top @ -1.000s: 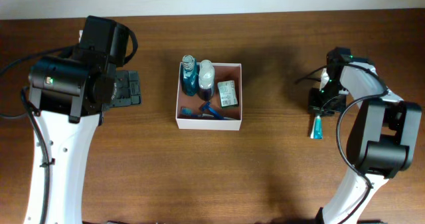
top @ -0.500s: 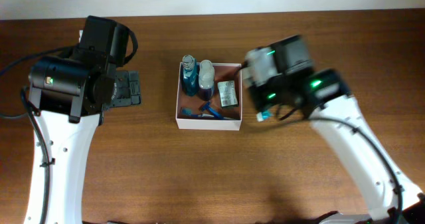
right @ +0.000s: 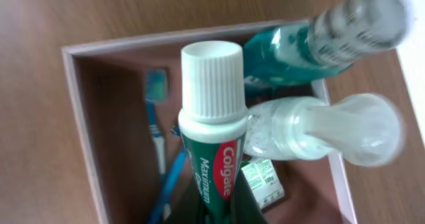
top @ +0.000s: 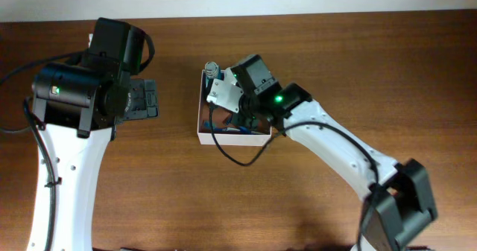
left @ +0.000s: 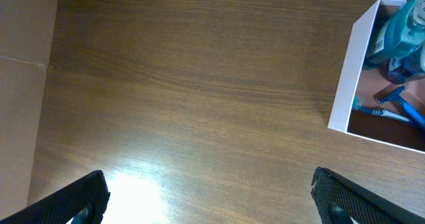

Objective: Pack container

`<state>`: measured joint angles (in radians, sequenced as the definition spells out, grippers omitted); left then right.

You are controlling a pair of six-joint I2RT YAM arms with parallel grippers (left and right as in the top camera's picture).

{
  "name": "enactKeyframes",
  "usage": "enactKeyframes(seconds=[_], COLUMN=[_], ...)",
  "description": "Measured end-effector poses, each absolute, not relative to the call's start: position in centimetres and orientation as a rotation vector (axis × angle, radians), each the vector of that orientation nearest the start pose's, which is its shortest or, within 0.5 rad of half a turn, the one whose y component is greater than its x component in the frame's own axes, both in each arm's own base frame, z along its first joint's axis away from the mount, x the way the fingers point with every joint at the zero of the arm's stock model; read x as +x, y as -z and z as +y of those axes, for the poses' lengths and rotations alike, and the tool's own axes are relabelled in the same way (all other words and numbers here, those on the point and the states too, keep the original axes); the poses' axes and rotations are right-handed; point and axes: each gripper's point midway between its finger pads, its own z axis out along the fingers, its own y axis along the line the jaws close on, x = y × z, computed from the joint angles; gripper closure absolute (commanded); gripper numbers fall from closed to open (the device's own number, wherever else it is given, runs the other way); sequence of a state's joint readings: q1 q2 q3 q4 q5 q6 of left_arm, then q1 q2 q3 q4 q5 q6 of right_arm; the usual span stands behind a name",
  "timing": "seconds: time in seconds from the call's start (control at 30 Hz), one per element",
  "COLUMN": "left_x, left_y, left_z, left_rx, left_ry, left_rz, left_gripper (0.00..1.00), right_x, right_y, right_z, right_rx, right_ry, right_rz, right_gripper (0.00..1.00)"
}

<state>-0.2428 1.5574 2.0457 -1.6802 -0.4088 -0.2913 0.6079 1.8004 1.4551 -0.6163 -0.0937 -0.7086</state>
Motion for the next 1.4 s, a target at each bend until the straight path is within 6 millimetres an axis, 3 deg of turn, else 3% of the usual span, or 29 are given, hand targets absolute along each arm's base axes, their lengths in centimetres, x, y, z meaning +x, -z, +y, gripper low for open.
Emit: enactKeyframes(seconds=[0.03,0.07,0.1,0.13,0.27,0.37,0.43,0.53,0.63,0.67,0.87,1.03,1.13,1.23,1.3,1.4], left_x=[29.8,29.8,29.8,29.8,29.8,29.8,29.8,29.8,29.8,29.8,29.8,29.8,29.8,29.8,29.8,29.8], left_y=[-33.0,-33.0,-33.0,-33.0,-33.0,-33.0,-33.0,-33.0,-33.0,-33.0,-33.0,-33.0,-33.0,-33.0,-33.0,-33.0], left_z=[-0.3,-0.4,-0.4,-0.3,-0.3,-0.3,-0.3,-0.4,-0.3,-0.3,-0.4,-0.3,-0.3,-0.3,-0.3,-0.3], left_rx=[-0.169,-0.169,-0.169,-0.169,-0.169,-0.169,-0.169,-0.169,-0.169,-0.169,-0.169,-0.169,-0.169,-0.169,-0.169,-0.169], left_ry=[-0.395,-0.395,-0.395,-0.395,-0.395,-0.395,-0.395,-0.395,-0.396,-0.395,-0.395,-0.395,-0.395,-0.395,-0.395,-0.395], left_rz=[2.642,2.642,2.642,2.642,2.642,2.642,2.641,2.642,2.642,2.642,2.642,2.642,2.642,2.642,2.641,2.642], left_gripper=[0.01,0.01,0.01,0.01,0.01,0.01,0.00,0.01,0.01,0.01,0.01,0.01,0.01,0.01,0.01,0.01], right_x=[37.9,37.8,37.8,37.7,36.6,35.2,34.0,31.9,29.9,28.8,28.0,25.1,22.9,21.7,21.5,21.4], right_y=[-13.7,-13.3,-13.2,-13.2,-13.7,-15.6,-17.7,-24.3,-27.8,-29.3,-33.9,-38.8,-39.9,-40.1,-39.4,-36.6], right_z=[28.1,28.0,27.9,27.8,27.8,27.2,26.3,24.8,23.3,22.2,17.1,9.1,5.8,3.9,2.8,1.8], right_rx=[-1.589,-1.594,-1.593,-1.594,-1.546,-1.448,-1.341,-1.066,-0.934,-0.890,-0.690,-0.421,-0.314,-0.243,-0.198,-0.151], right_ry=[-0.071,-0.066,-0.065,-0.061,-0.088,-0.128,-0.162,-0.260,-0.310,-0.319,-0.251,-0.149,-0.092,-0.048,-0.020,-0.001], right_rz=[1.983,1.997,2.004,2.008,2.070,2.146,2.203,2.222,2.226,2.220,2.143,2.039,2.014,2.006,2.018,2.047], right_gripper=[0.56,0.49,0.35,0.01,0.01,0.01,0.01,0.01,0.01,0.01,0.01,0.01,0.01,0.01,0.01,0.01])
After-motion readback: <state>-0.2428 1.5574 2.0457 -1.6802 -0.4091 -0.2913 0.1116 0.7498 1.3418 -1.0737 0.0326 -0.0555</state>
